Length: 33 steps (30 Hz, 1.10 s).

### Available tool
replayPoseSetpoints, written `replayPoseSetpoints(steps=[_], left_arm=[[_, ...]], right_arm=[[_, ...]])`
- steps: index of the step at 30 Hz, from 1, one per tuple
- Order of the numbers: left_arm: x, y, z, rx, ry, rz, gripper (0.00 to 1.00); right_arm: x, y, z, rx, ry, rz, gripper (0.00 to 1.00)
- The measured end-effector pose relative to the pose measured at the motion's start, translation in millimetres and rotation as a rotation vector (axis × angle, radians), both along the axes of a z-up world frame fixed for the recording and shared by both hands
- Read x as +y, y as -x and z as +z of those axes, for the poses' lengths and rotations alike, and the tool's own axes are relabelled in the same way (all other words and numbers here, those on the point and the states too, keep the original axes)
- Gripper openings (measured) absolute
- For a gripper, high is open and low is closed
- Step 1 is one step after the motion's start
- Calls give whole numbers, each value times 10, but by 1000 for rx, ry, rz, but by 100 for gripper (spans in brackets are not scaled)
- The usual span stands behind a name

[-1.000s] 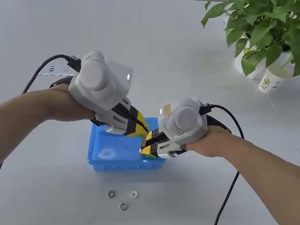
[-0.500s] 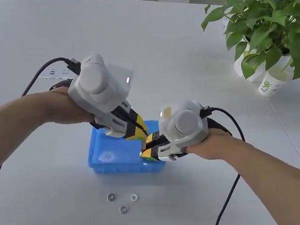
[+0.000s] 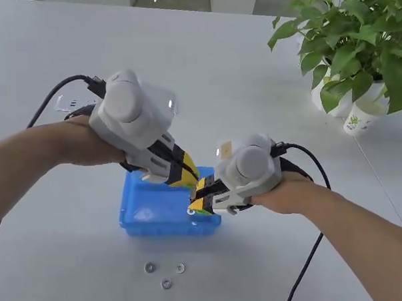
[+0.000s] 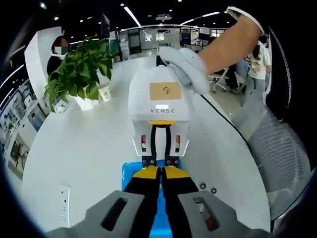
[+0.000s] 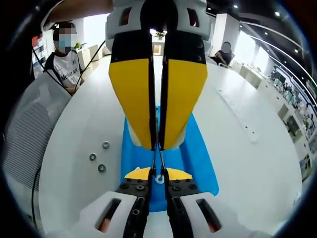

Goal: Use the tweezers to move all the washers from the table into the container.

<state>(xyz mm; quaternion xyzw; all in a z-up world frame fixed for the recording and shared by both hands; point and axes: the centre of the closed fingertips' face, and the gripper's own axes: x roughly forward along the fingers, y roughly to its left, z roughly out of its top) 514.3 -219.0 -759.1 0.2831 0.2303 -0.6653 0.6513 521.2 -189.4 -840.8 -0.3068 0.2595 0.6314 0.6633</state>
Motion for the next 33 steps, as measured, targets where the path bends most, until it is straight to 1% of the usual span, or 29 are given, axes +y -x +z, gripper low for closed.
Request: replayPoseSetpoints(steps=[6, 8, 10, 14, 18, 22, 26, 30, 33], left_arm=[[33, 44, 145, -14, 5, 6, 5], [46, 63, 180, -13, 5, 8, 5], [63, 90, 224, -16, 7, 11, 5], [83, 142, 293, -21, 8, 15, 5], [115, 224, 359, -23, 4, 15, 5], [143, 294, 381, -23, -4, 14, 5], [162, 375, 388, -21, -2, 16, 5], [180, 453, 381, -15, -2, 19, 5], [185, 501, 371, -16, -3, 19, 5]], right_arm=[[29, 19, 143, -22, -13, 3, 11], [40, 39, 182, -26, -17, 4, 11], [57, 62, 228, -27, -23, 3, 11], [92, 114, 301, -44, -27, 14, 11], [123, 185, 366, -55, -28, 25, 11], [141, 257, 393, -56, -30, 30, 12], [152, 338, 408, -57, -28, 38, 12], [152, 412, 401, -54, -29, 41, 12], [155, 477, 384, -53, -31, 40, 12]])
